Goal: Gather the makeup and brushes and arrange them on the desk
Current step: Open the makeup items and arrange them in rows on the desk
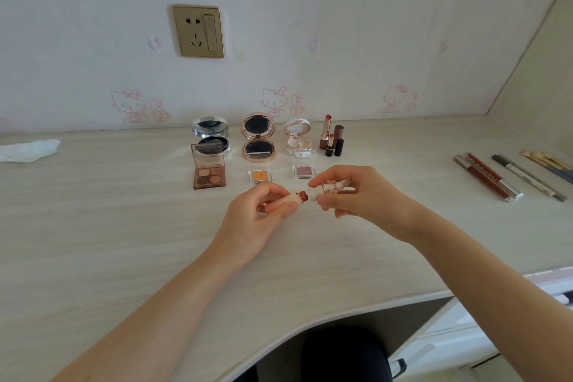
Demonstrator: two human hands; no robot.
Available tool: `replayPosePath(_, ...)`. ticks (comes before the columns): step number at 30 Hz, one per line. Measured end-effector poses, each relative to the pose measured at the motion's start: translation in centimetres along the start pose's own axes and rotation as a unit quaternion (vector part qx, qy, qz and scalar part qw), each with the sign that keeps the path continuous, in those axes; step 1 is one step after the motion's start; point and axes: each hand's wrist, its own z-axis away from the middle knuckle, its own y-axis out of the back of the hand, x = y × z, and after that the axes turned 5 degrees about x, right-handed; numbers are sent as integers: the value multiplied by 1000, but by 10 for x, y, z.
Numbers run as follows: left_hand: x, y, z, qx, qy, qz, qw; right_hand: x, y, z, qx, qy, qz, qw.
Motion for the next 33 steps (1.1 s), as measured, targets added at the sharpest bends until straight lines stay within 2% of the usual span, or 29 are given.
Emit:
replayPosePath(10, 0, -1, 1, -15, 0, -23, 1000, 4, 6, -1, 14, -61, -100, 993)
replayPosePath(24, 1, -1, 3, -27, 4, -28, 999, 12, 13, -2, 12, -92, -111, 989)
replayPosePath(29, 4, -2, 5, -27, -23, -54, 998, 15, 17, -6, 19, -121, -197, 973)
replayPosePath(33, 8, -7, 8, -28, -47, -82, 995, 14, 26, -8, 18, -137, -202, 970)
